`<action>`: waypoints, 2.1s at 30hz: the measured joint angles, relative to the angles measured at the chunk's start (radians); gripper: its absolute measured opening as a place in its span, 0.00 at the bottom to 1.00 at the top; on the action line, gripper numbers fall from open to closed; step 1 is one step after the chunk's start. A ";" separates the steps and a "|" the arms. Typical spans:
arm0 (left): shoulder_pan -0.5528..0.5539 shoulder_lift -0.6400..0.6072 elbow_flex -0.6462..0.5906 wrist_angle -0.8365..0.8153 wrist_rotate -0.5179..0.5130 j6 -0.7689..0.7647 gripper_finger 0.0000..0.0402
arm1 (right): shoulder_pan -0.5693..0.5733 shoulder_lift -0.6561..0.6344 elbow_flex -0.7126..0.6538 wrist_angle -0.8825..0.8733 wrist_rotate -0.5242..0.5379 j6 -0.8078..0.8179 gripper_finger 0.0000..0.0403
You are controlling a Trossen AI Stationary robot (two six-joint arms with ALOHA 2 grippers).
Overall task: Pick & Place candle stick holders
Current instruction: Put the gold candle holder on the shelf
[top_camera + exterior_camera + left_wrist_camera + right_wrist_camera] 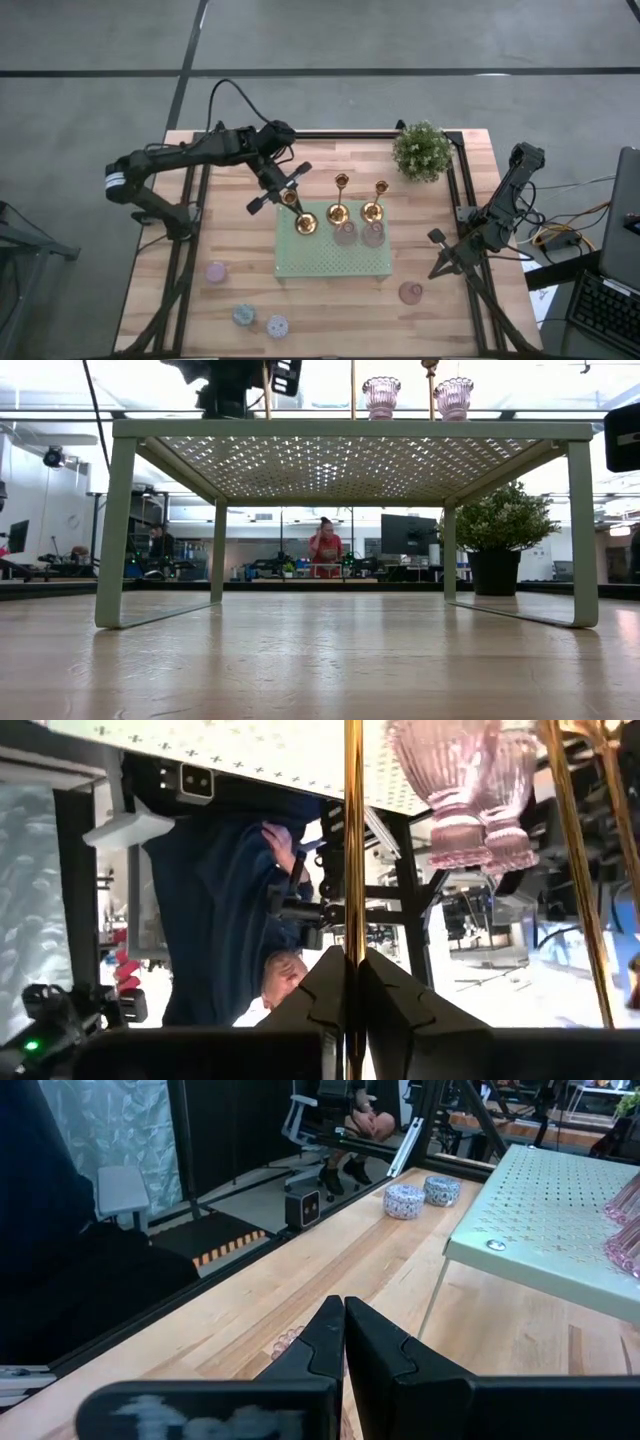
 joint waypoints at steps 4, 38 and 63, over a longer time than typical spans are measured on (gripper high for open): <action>0.007 0.017 0.000 0.004 0.024 0.041 0.07 | 0.000 0.000 0.000 0.000 0.000 0.000 0.02; 0.026 0.023 0.000 0.094 -0.086 0.066 0.11 | 0.000 0.000 0.000 0.000 0.000 -0.001 0.02; 0.026 0.022 0.000 0.101 -0.054 0.009 0.10 | 0.000 0.000 0.000 0.000 0.000 -0.001 0.02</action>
